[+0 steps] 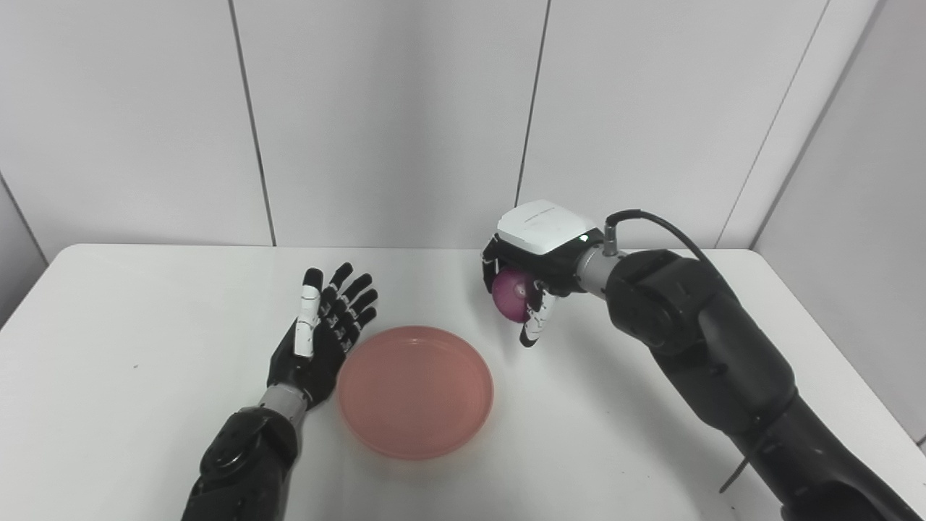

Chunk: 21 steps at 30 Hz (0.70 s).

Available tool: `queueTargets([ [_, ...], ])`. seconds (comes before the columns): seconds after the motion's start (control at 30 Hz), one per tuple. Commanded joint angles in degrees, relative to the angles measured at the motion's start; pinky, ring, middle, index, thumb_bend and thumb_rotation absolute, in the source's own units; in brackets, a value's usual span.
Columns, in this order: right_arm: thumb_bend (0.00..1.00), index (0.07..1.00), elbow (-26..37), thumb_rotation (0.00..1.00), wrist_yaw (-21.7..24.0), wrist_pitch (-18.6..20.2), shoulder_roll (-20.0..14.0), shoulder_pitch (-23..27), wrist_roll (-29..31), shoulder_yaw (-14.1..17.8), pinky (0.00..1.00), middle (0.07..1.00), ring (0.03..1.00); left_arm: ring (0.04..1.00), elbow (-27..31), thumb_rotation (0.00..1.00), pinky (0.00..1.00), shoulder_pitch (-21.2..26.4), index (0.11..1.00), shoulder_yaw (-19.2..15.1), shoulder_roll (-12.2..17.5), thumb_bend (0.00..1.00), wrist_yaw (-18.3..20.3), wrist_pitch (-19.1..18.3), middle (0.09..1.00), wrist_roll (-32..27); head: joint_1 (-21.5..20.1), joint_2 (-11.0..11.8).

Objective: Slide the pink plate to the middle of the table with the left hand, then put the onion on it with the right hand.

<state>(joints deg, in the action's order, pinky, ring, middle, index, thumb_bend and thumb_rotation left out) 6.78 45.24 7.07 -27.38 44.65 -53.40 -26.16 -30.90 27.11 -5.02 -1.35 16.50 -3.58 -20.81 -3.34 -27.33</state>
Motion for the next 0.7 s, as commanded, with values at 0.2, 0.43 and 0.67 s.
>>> queueTargets([
  [0.2, 0.53, 0.517, -0.83, 0.00, -1.66, -3.01, 4.07, 2.60, -0.41, -2.42, 0.34, 0.443, 0.394, 0.921, -4.07, 0.89, 0.93, -3.08, 0.964, 1.02, -1.37, 0.83, -3.58, -2.63, 0.929, 3.17, 2.07, -0.02],
  [0.43, 0.53, 0.496, -3.89, 0.00, -3.30, -4.36, 6.69, 2.60, -0.10, -4.44, 0.34, 0.472, 0.418, 0.917, -5.25, 0.89, 0.93, -2.56, 0.961, 1.03, -1.83, 0.82, -4.18, -2.01, 0.925, 3.74, 3.35, 0.39],
  [0.67, 0.53, 0.498, -4.65, 0.00, -2.16, -3.68, 8.22, 2.53, -1.21, -5.20, 0.28, 0.455, 0.365, 0.903, -7.18, 0.89, 0.91, -1.91, 0.950, 0.92, -2.29, 0.83, -4.23, -0.50, 0.912, 3.92, 4.53, 0.39],
])
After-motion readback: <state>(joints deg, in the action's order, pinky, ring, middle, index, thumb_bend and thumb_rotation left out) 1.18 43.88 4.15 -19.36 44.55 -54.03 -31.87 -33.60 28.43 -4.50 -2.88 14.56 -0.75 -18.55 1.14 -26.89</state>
